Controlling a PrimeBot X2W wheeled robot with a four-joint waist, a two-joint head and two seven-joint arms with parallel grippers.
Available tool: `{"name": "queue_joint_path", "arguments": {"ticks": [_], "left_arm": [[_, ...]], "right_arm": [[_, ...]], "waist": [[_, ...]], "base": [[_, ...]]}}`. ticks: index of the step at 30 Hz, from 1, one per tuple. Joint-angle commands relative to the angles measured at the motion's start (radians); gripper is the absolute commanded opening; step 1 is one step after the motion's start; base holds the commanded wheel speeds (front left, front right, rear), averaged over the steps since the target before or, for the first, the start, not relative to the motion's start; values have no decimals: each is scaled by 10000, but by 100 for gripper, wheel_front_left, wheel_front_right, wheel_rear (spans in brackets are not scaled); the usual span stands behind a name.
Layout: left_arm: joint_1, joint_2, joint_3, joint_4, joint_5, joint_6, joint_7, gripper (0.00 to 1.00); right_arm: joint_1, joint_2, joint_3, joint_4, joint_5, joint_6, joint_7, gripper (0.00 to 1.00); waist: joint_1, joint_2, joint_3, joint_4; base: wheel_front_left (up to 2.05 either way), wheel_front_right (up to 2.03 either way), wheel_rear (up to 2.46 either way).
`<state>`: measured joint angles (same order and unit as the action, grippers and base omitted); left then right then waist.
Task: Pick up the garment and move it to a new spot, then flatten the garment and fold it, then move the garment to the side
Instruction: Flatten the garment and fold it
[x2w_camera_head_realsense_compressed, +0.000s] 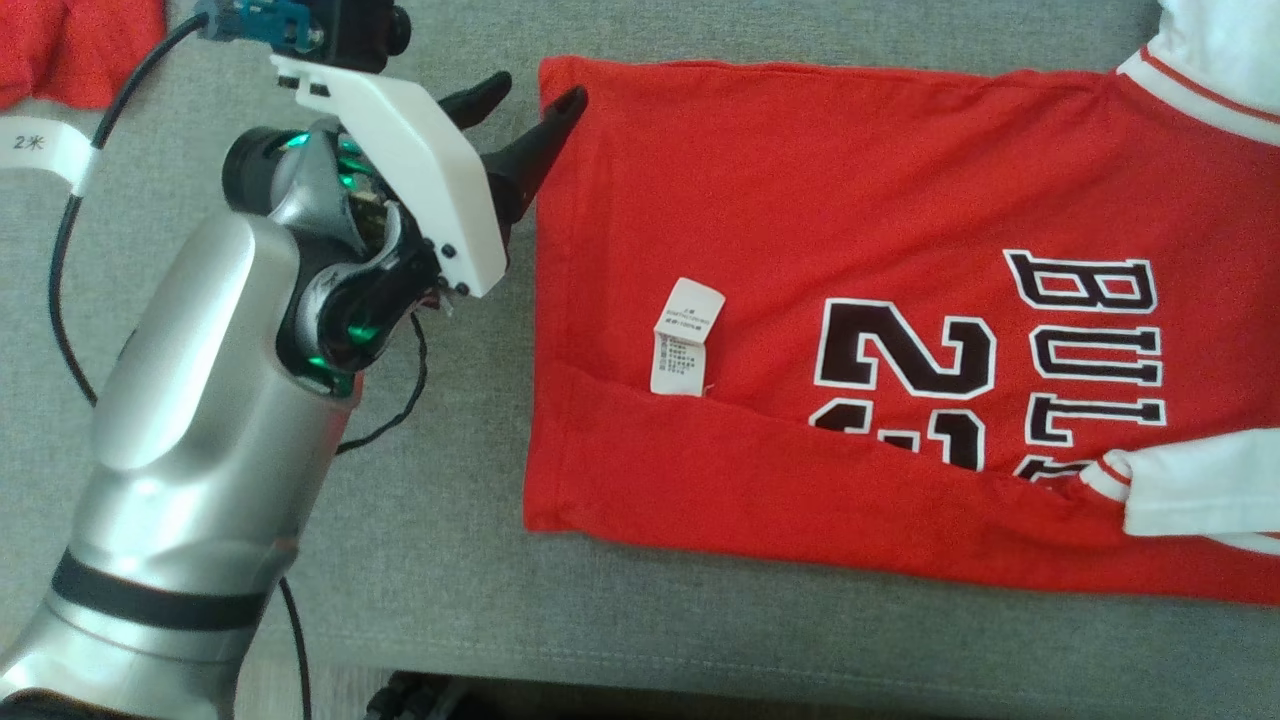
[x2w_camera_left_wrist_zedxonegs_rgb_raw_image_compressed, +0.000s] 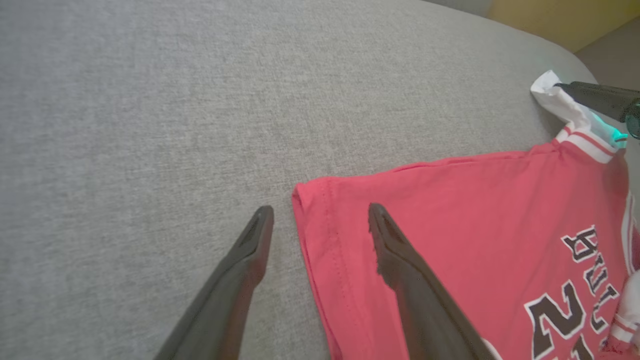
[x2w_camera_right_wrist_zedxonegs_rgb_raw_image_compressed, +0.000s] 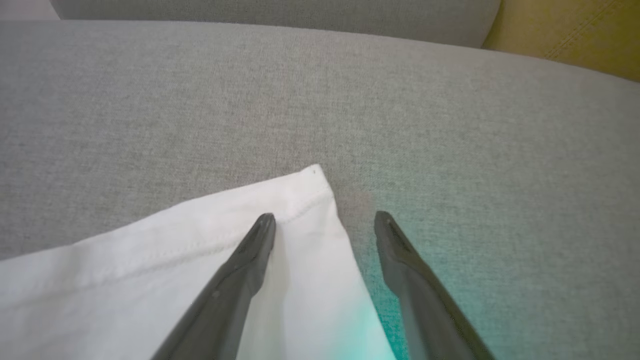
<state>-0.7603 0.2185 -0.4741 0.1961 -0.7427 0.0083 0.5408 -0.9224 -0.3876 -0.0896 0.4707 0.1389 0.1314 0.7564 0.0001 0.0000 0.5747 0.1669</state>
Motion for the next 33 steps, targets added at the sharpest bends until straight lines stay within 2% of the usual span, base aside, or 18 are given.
{"name": "queue_joint_path", "arguments": {"ticks": [1, 4, 9, 15, 20, 21, 22, 23, 24, 25, 26, 27, 33], "left_arm": [[-149, 372, 333, -421, 170, 112, -86, 100], [-232, 407, 408, -615, 204, 203, -146, 100], [-252, 454, 330, -916, -5, 74, 158, 100], [-330, 362, 5, -486, 192, 80, 241, 100], [-326, 223, -390, -31, 143, -182, 486, 100], [-335, 209, -435, 46, 155, -201, 497, 98], [-344, 200, -480, 127, 174, -218, 505, 67], [-344, 200, -480, 127, 174, -218, 505, 67], [-349, 181, -516, 197, 183, -242, 490, 40], [-351, 148, -552, 255, 164, -292, 476, 23], [-347, 108, -591, 314, 95, -373, 508, 0], [-355, 78, -610, 372, 35, -430, 536, 0], [-487, 84, -692, 651, 36, -664, 352, 0]], "right_arm": [[183, 38, 154, -356, 70, -7, -28, 100], [199, 72, 233, -367, 125, -7, -16, 100], [134, -15, 380, -461, 248, -7, 53, 100], [10, -37, 474, -534, 300, -7, 113, 100], [67, 47, 702, -401, 385, -7, 274, 100], [86, 38, 754, -384, 424, -7, 307, 100], [109, 28, 808, -370, 472, -7, 325, 100], [109, 28, 808, -370, 472, -7, 325, 100], [128, 18, 857, -366, 518, -7, 322, 91], [135, 24, 898, -363, 589, -7, 315, 57], [125, 41, 938, -363, 693, -7, 328, 22], [101, 64, 955, -357, 802, -7, 359, 2], [-37, 137, 1012, -459, 1217, -7, 58, 0]], "waist": [[-1, 0, -2, -7], [-1, 0, 15, -37], [-1, 0, 91, -75], [-1, 0, 248, -177], [-1, 0, 214, -204], [-1, 0, 200, -202], [-1, 0, 176, -202], [-1, 0, 176, -202], [-1, 0, 154, -206], [-1, 0, 143, -213], [-1, 0, 152, -219], [-1, 0, 175, -227], [-1, 0, 217, -297]], "base": [[0, 0, 0], [0, 0, 0], [0, 0, 0], [0, 0, 0], [0, 0, 0], [0, 0, 0], [0, 0, 0], [0, 0, 0], [0, 0, 0], [0, 0, 0], [0, 0, 0], [0, 0, 0], [0, 0, 0]]}}
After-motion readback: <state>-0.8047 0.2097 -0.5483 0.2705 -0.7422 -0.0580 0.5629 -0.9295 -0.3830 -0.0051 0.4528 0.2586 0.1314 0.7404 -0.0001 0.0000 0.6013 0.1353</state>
